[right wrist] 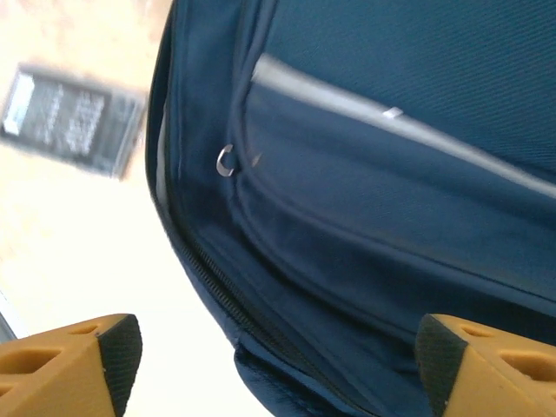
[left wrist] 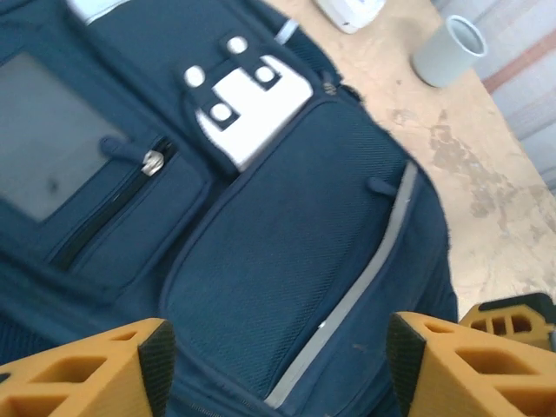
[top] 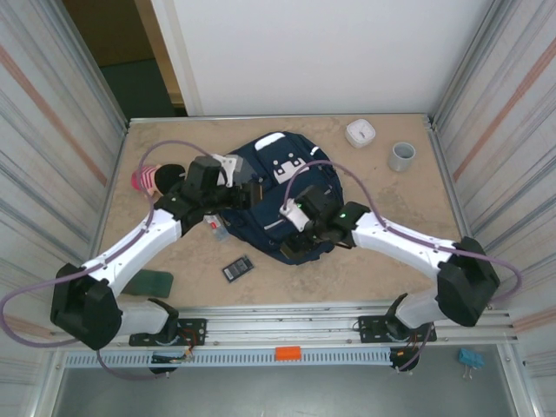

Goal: Pack books, pencil case, and school supplies into a backpack

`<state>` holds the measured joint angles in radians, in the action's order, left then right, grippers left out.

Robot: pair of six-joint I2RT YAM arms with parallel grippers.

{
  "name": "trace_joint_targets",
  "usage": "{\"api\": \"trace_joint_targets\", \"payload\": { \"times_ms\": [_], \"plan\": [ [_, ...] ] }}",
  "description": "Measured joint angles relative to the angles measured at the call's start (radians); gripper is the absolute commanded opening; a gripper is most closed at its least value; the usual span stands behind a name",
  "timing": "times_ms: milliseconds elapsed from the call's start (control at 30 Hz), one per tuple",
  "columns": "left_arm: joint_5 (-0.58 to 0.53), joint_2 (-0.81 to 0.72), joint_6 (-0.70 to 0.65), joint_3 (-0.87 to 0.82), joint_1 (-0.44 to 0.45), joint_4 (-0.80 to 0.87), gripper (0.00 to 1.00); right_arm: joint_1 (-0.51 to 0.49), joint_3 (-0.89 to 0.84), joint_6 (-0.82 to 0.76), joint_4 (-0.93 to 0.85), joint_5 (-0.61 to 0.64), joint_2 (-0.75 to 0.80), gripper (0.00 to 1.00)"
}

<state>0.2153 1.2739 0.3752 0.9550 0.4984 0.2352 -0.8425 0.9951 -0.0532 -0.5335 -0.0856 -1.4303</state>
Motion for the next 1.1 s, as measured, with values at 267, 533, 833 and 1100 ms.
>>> {"api": "trace_joint_targets", "payload": {
  "times_ms": [267, 533, 833, 1100],
  "plan": [
    [-0.001, -0.066, 0.09, -0.137, -0.033, -0.004, 0.66, -0.076, 0.009, -0.126, 0.001, 0.129, -0.172, 0.57],
    [-0.031, -0.076, 0.128, -0.155, -0.041, -0.005, 0.65, -0.084, -0.006, -0.205, 0.031, 0.19, -0.085, 0.0],
    [-0.033, -0.117, 0.148, -0.228, -0.048, -0.05, 0.64, 0.061, -0.006, -0.274, 0.03, 0.079, 0.222, 0.0],
    [-0.013, -0.178, 0.148, -0.345, -0.048, -0.212, 0.65, 0.171, 0.01, -0.281, 0.008, -0.016, 0.277, 0.0]
  ]
}}
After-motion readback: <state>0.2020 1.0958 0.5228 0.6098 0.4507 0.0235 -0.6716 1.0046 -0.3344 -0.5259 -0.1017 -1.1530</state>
